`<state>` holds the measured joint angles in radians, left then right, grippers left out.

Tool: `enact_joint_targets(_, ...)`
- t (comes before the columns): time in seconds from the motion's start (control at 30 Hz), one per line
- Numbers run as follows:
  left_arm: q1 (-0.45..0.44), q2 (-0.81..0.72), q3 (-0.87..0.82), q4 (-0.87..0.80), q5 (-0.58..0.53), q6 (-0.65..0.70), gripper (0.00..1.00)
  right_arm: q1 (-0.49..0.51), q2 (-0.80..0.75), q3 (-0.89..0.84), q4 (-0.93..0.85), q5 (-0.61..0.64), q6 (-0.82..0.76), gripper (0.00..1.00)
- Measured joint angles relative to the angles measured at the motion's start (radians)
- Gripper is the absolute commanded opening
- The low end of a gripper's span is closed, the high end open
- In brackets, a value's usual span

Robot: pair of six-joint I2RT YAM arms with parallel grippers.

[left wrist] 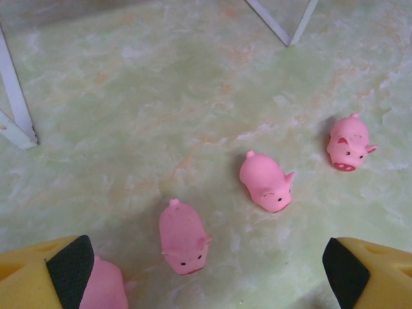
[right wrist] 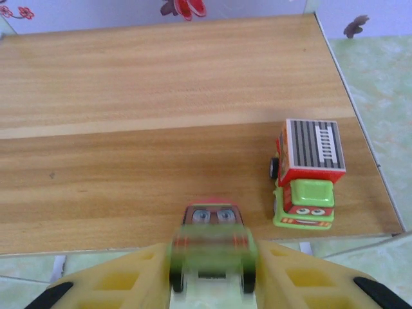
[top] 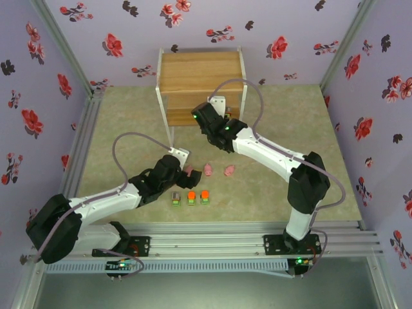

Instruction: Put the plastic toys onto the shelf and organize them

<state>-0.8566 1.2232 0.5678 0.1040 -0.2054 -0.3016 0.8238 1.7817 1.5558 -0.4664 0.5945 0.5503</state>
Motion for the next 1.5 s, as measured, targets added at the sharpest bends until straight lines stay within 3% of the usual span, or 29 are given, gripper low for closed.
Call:
enact_joint_targets(0.37, 0.007, 0.0, 0.0, 0.0, 0.0, 0.0, 0.96, -0.023, 0.067, 0.022, 0.048, 0.005, -0.035, 0.1)
enact_joint_targets(1.5, 0.011, 0.0, 0.0, 0.0, 0.0, 0.0, 0.96, -0.035, 0.062, -0.013, 0.159, 0.041, -0.072, 0.1)
